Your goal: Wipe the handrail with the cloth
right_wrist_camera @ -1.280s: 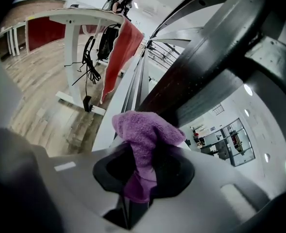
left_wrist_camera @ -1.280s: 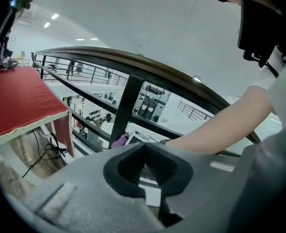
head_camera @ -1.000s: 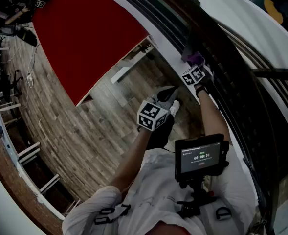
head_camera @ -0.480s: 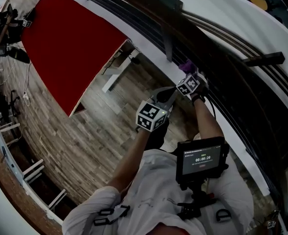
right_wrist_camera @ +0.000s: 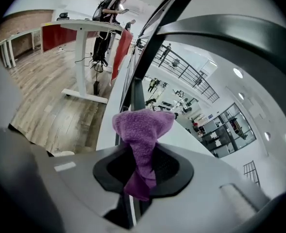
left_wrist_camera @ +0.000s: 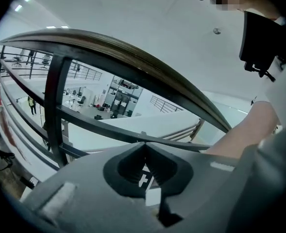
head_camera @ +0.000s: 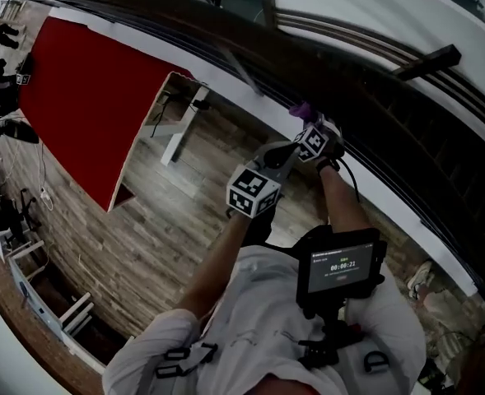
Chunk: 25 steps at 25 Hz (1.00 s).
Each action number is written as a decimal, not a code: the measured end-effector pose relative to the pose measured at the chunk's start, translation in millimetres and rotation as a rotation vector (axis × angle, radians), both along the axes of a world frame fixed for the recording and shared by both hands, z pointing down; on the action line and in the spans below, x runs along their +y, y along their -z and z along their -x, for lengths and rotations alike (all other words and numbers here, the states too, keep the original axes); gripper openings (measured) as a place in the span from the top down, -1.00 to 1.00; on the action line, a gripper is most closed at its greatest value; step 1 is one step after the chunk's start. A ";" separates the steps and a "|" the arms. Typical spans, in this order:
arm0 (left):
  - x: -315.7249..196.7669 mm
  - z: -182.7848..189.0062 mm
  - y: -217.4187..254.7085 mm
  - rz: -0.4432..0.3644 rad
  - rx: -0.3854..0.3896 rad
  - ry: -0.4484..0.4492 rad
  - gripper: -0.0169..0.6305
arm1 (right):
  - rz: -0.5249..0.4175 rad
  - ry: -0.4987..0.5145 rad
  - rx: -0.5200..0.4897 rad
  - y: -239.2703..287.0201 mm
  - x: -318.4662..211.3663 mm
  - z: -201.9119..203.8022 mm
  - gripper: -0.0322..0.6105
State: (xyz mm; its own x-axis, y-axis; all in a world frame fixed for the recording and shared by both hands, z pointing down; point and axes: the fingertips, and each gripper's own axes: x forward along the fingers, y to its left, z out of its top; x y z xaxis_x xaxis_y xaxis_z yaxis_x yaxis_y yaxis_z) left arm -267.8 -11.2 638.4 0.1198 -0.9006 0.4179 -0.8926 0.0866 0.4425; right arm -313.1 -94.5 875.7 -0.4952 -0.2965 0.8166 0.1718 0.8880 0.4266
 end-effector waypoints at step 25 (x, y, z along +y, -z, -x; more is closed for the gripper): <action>-62.4 -164.5 -18.6 0.067 -0.008 -0.266 0.95 | -0.011 -0.193 0.002 -18.3 -73.4 -208.9 0.69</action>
State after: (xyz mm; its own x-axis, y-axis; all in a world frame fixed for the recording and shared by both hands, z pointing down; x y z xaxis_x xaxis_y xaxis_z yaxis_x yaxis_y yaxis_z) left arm -103.4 -73.6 657.0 0.3450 -0.8083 0.4772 -0.8914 -0.1229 0.4362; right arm -104.2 -167.9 894.0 -0.4261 -0.3950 0.8139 -0.0005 0.8998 0.4364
